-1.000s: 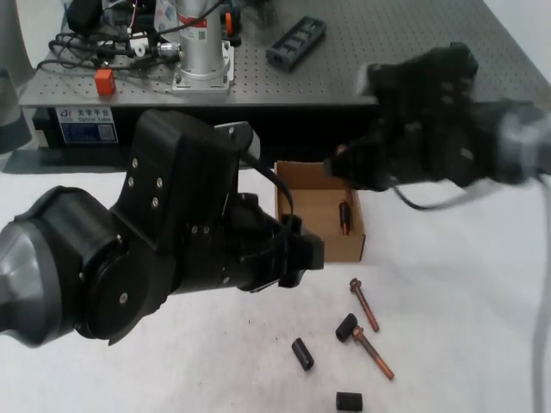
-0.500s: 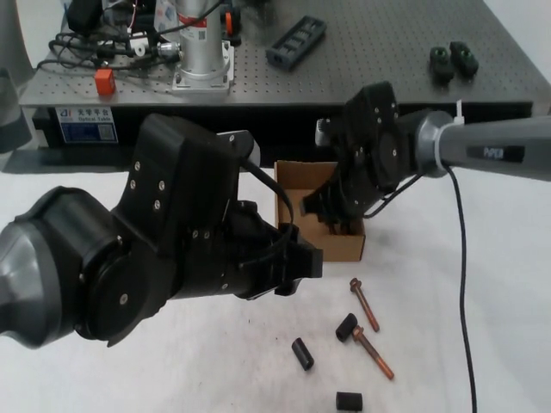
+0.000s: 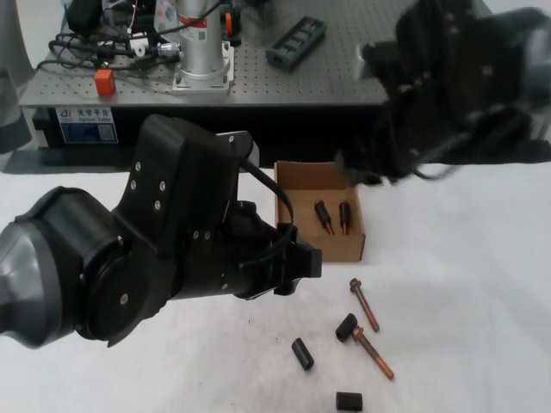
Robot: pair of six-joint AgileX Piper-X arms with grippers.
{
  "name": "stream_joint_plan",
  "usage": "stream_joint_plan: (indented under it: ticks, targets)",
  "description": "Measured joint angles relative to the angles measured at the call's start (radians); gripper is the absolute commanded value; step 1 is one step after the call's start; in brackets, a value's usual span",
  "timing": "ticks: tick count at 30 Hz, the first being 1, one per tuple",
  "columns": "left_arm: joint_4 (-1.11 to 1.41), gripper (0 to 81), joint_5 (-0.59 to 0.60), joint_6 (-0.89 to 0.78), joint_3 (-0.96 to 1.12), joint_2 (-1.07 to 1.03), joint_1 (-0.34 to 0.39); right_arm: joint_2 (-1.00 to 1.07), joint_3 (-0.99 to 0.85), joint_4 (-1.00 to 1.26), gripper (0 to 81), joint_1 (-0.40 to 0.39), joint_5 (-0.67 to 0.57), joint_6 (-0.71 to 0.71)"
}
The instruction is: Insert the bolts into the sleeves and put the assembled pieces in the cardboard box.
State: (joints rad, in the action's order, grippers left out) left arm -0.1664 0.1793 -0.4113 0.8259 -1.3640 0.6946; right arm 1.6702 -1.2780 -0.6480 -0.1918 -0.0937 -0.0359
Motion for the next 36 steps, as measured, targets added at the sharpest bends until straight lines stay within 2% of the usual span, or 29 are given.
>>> stream_joint_plan:
  ticks: [2, 5, 19, 22, 25, 26, 27, 32, 36]
  targets:
    - [0.000, 38.4, -0.002, 0.000, 0.000, 0.000, 0.000, -0.056, 0.098, -0.037, 29.1, -0.015, 0.035, -0.022]
    - [0.000, 38.4, -0.002, 0.000, 0.000, 0.000, 0.000, -0.012, 0.164, -0.058, 29.1, -0.045, 0.069, -0.032]
    - [0.000, 38.4, -0.002, 0.017, 0.000, 0.000, 0.000, 0.202, 0.170, 0.021, 28.7, -0.048, 0.113, -0.039]
    - [0.000, 38.4, -0.002, 0.017, 0.000, 0.000, 0.000, 0.212, 0.168, 0.039, 21.6, -0.049, 0.116, -0.039]
    - [-0.005, 38.4, -0.002, 0.017, 0.000, 0.000, 0.000, 0.214, 0.168, 0.046, 4.5, -0.052, 0.130, -0.051]
    - [-0.013, 38.4, -0.002, 0.017, 0.000, 0.000, 0.000, 0.214, 0.168, 0.046, 2.5, -0.053, 0.130, -0.052]
    - [-0.024, 38.4, -0.002, 0.027, 0.000, 0.000, 0.000, 0.214, 0.166, 0.048, 6.1, -0.054, 0.130, -0.062]
    - [-0.072, 38.4, -0.002, 0.086, 0.000, 0.000, 0.000, 0.214, 0.166, 0.047, 6.2, -0.056, 0.134, -0.106]
    - [-0.115, 38.4, 0.040, 0.132, 0.000, -0.035, 0.000, 0.163, 0.191, 0.005, 6.2, -0.025, 0.080, -0.111]
